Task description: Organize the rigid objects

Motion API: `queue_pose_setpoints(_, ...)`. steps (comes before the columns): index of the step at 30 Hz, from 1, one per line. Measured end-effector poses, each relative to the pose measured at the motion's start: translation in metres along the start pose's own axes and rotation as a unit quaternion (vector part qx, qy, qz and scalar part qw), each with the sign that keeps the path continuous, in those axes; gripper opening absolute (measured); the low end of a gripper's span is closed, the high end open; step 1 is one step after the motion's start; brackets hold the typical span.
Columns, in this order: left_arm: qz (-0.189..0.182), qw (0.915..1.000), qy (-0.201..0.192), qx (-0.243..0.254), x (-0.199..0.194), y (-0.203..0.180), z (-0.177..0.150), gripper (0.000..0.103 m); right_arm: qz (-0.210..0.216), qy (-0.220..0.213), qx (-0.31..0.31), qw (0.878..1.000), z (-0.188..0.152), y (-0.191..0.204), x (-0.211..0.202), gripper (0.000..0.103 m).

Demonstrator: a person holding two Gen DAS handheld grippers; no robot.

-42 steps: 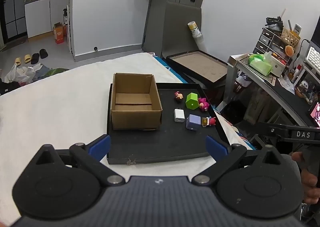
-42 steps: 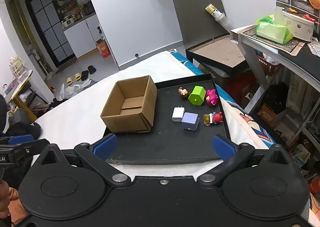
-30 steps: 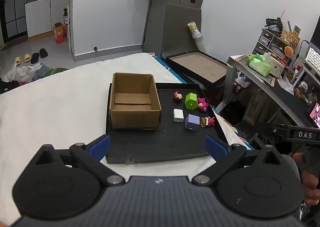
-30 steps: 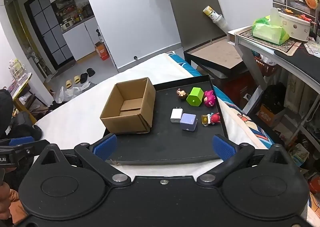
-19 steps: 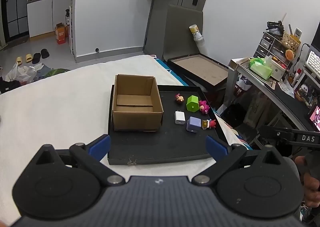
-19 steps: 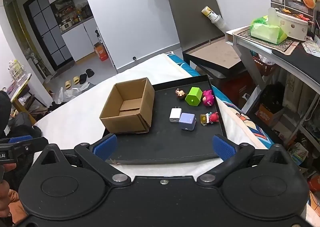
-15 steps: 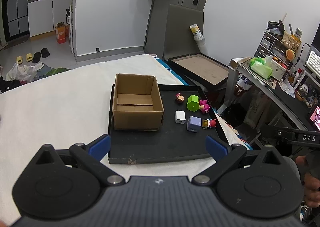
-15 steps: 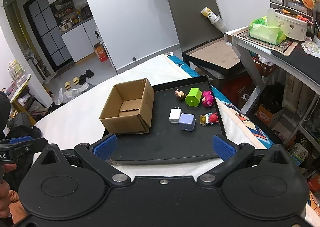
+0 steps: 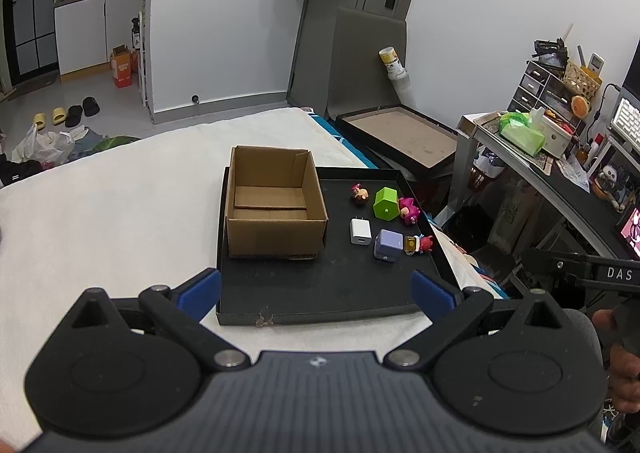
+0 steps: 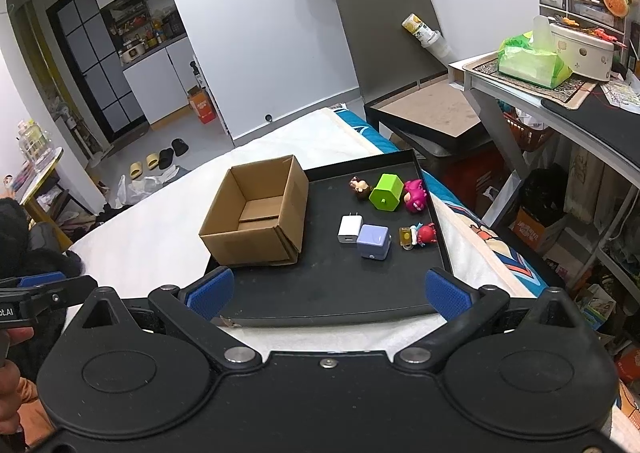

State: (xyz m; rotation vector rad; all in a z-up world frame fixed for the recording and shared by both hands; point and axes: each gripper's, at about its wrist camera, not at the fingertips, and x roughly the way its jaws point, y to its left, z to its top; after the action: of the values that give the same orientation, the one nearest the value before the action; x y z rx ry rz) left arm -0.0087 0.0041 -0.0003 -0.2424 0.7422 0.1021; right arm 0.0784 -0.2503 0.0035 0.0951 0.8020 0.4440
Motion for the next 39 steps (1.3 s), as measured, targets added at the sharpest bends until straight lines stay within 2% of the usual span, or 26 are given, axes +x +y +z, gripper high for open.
queue_pose_setpoints(39, -0.006, 0.9999, 0.001, 0.012, 0.002, -0.012, 0.003, 0.101, -0.009, 0.0, -0.005, 1.0, 0.0, 0.001, -0.003, 0.103)
